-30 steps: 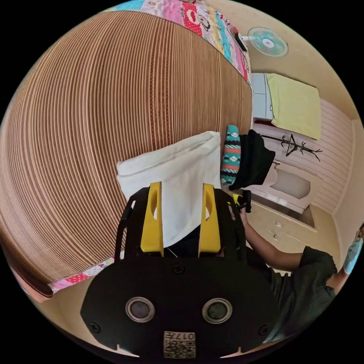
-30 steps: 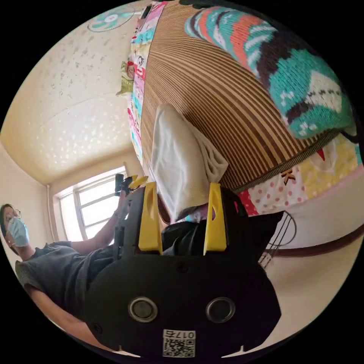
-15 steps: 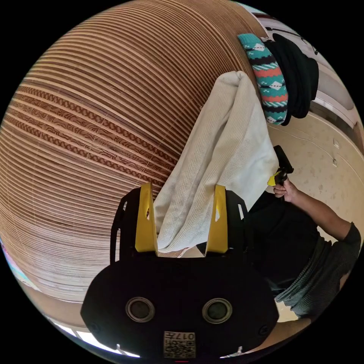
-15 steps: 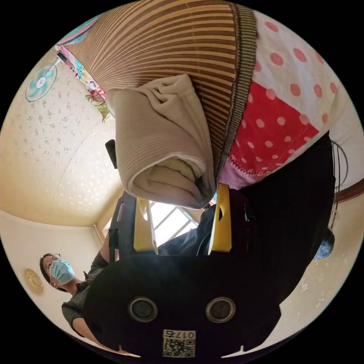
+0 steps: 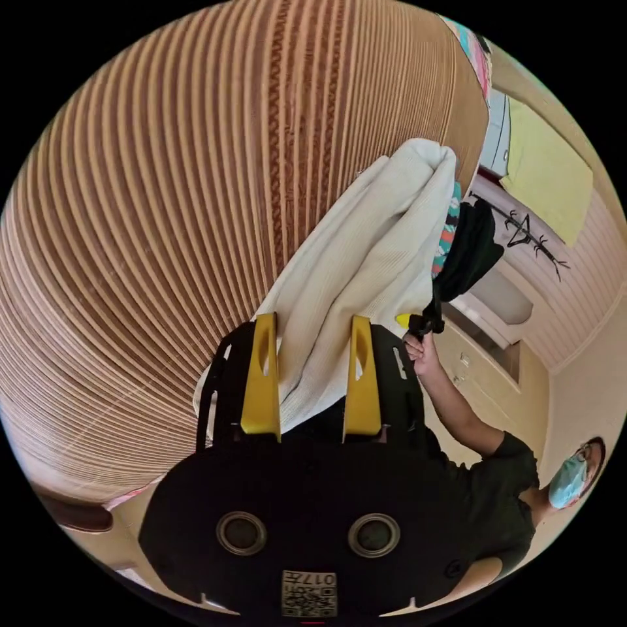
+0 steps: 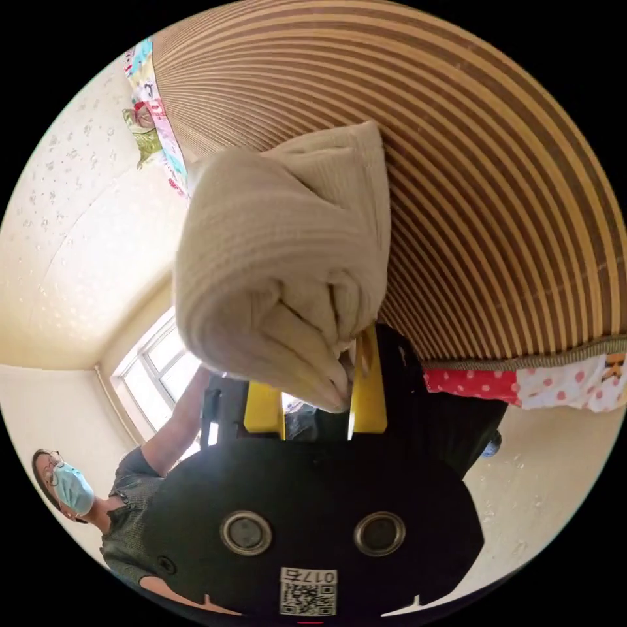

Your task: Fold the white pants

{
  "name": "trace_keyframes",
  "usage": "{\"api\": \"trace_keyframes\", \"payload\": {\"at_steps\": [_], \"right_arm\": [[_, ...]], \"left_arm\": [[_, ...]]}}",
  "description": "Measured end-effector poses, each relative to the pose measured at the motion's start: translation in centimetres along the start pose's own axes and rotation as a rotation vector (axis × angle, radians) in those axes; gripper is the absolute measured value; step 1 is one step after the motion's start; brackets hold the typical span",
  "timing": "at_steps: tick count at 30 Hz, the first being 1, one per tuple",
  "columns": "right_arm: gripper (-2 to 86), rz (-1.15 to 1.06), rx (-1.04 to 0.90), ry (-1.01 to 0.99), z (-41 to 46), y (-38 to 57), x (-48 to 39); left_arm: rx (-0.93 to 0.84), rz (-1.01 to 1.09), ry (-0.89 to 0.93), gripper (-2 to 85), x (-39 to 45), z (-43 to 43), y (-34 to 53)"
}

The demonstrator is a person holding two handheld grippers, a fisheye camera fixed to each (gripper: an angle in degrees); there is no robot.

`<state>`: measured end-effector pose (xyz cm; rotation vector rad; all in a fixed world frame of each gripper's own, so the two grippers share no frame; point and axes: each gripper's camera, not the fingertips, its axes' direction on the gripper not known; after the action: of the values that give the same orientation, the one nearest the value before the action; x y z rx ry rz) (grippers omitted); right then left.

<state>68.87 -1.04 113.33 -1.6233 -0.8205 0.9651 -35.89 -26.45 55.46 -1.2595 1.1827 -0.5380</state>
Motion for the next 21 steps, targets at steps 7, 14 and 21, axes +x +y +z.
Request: {"api": "trace_keyframes", "payload": {"at_steps": [7,14,21], "right_arm": [[13.4,-0.234,0.111,0.102,-7.4,-2.4,-3.4],[19.9,-0.307,-0.102,0.263,-4.8,-3.4,0.2],[19.3,-0.254,-0.179,0.097,-3.2,-5.5,4.5]], "left_arm": [[0.071,0.183,0.037,15.4,-3.3,2.4,6.7],[0.3,0.138,0.089,22.0,-7.5,-0.2,6.6],[0.24,0.129,0.013,21.5,-8.7,2.6,3.0]]}}
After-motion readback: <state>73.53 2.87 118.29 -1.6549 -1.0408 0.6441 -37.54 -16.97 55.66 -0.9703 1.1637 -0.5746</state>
